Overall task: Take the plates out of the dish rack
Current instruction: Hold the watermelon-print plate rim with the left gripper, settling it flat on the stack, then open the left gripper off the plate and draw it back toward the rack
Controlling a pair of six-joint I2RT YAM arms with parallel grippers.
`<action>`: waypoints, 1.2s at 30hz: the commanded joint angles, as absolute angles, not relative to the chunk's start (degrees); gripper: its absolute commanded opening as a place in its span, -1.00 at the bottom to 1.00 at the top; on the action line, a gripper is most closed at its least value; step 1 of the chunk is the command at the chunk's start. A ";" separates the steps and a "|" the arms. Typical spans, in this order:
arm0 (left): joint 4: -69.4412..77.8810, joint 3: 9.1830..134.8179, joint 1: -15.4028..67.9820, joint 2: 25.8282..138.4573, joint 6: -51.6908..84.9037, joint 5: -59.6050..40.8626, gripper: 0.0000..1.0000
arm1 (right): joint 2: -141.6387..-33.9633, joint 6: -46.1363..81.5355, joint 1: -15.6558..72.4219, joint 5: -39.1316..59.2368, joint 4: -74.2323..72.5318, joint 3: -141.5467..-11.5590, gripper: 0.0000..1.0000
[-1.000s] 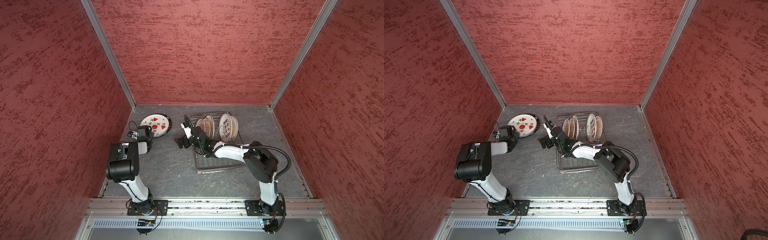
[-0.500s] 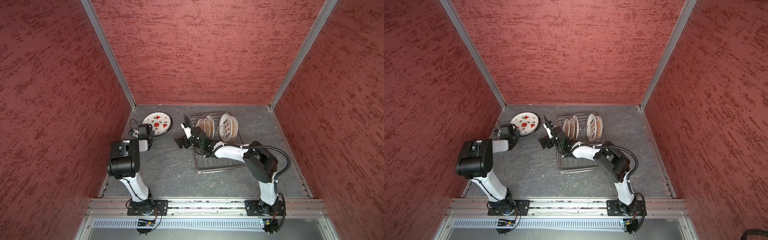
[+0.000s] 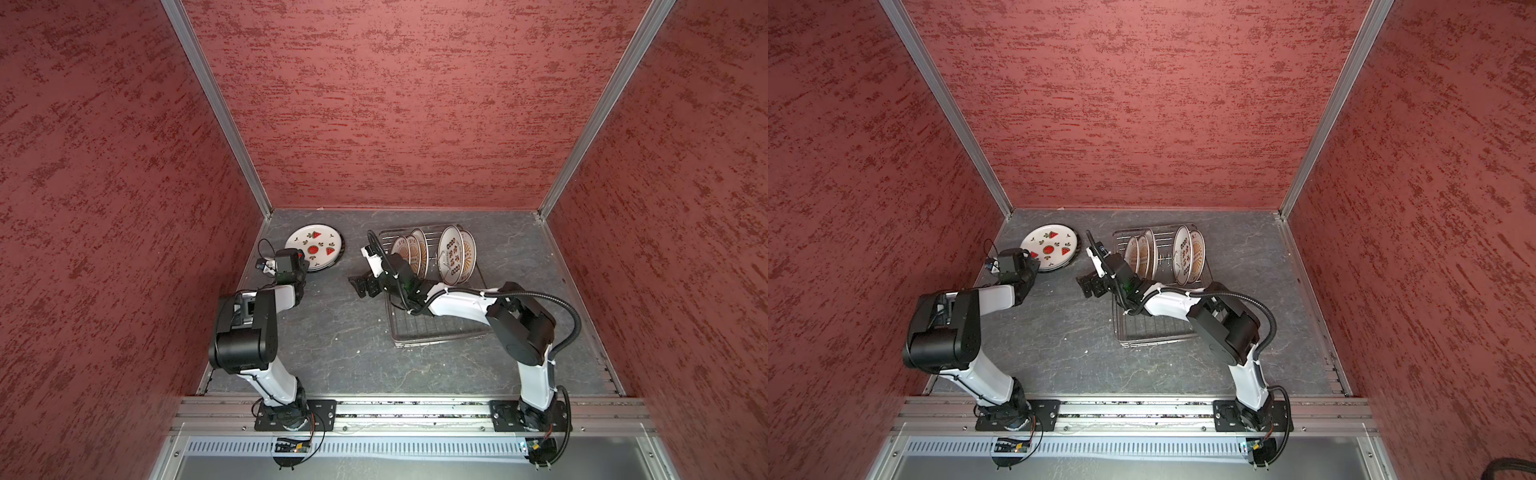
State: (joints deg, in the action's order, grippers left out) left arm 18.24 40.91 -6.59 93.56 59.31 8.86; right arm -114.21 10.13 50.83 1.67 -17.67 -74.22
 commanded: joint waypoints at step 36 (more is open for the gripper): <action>21.73 18.18 11.12 30.83 37.70 -22.43 0.99 | -62.70 7.09 50.10 -13.74 -20.35 -40.98 0.98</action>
